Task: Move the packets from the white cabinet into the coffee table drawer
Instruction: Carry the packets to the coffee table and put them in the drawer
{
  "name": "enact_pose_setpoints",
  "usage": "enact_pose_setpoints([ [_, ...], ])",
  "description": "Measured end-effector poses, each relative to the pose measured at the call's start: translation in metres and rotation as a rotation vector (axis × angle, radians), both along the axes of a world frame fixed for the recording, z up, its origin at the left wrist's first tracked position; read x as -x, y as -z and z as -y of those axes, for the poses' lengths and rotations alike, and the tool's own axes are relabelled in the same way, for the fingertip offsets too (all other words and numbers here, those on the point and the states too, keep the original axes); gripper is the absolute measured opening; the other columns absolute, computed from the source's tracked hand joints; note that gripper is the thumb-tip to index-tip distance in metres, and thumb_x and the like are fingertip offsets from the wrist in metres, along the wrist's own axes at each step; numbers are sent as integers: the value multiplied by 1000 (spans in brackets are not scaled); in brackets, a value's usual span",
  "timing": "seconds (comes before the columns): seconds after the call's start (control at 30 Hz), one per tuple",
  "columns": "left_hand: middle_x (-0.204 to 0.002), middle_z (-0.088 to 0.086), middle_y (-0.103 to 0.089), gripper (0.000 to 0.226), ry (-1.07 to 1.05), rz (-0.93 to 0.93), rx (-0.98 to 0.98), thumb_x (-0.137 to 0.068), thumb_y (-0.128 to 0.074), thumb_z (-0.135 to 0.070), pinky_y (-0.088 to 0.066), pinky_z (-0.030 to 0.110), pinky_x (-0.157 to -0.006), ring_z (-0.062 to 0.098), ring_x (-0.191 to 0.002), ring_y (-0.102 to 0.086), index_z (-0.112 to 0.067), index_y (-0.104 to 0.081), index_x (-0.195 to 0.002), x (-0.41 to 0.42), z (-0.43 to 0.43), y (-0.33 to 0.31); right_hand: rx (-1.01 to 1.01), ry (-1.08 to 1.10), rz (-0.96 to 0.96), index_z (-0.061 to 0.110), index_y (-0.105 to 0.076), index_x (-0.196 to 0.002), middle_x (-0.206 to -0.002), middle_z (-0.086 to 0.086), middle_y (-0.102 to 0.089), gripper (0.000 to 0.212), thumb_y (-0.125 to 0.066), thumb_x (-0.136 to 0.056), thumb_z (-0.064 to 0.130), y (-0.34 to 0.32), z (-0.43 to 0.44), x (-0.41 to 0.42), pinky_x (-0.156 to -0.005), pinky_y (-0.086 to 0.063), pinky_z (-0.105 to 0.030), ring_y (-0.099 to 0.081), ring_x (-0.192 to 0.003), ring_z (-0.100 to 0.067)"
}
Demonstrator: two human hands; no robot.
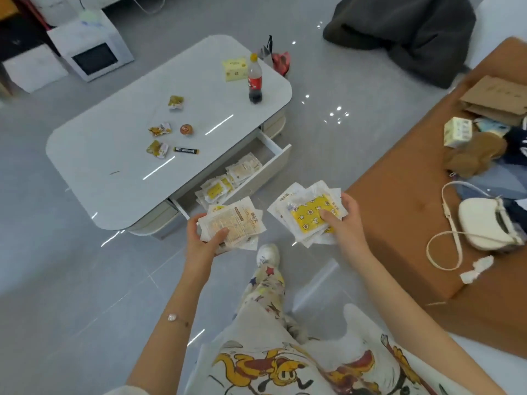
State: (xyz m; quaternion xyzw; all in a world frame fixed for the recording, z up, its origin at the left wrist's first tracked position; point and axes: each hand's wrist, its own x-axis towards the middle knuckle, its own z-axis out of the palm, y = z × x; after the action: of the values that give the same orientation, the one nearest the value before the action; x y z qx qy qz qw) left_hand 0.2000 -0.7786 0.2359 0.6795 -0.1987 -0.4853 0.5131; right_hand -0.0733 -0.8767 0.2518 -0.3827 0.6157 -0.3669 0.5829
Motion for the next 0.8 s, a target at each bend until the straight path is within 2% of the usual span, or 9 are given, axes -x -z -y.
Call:
enact_pose_setpoints([
  [0.23,-114,3,-62,52,-253,-76,-70,-87,-66,-5,-57,38,-76,19,-97,-67,-19,-38,-129,-60,90,54,-123,-136,3,22,-38,-132,-114,0,-61,58,-67,-85,4,44,141,-64,-81,-52,-25,-64,-99,-16],
  [0.37,-124,8,-58,49,-391,-117,-141,-88,-65,-7,-53,47,-87,25,-107,-62,-21,-39,-127,-95,135,90,-193,-209,-30,19,-38,-131,-109,3,-61,56,-66,-86,3,69,214,-100,-71,-53,-18,-63,-92,-9],
  [0.47,-125,7,-55,48,-453,-131,-202,-90,-63,-6,-53,47,-87,25,-107,-61,-24,-38,-126,-117,167,129,-222,-265,-93,19,-42,-127,-113,0,-61,51,-68,-85,4,107,268,-131,-76,-50,-22,-62,-97,-14],
  [0.57,-123,10,-54,45,-522,-162,-322,-90,-61,-3,-54,43,-81,27,-103,-60,-23,-37,-123,-133,196,186,-279,-333,-168,14,-49,-125,-111,-1,-64,48,-70,-83,5,167,312,-165,-69,-48,-18,-63,-97,-16],
  [0.63,-125,14,-52,45,-563,-207,-395,-90,-60,-3,-51,45,-81,30,-103,-59,-22,-36,-123,-145,215,236,-317,-396,-169,17,-51,-123,-108,1,-64,46,-70,-83,6,217,337,-192,-65,-48,-15,-63,-93,-12],
  [0.7,-127,15,-51,44,-562,-219,-452,-91,-60,-3,-51,45,-81,33,-105,-57,-21,-35,-122,-157,234,301,-341,-513,-183,24,-53,-117,-105,4,-64,41,-70,-83,7,286,364,-224,-70,-50,-20,-63,-94,-13],
  [0.8,-126,13,-52,46,-561,-227,-516,-90,-61,-5,-54,41,-75,33,-108,-58,-20,-34,-124,-172,253,360,-388,-645,-217,27,-54,-107,-103,2,-65,35,-69,-84,5,351,390,-259,-81,-53,-32,-64,-96,-19],
])
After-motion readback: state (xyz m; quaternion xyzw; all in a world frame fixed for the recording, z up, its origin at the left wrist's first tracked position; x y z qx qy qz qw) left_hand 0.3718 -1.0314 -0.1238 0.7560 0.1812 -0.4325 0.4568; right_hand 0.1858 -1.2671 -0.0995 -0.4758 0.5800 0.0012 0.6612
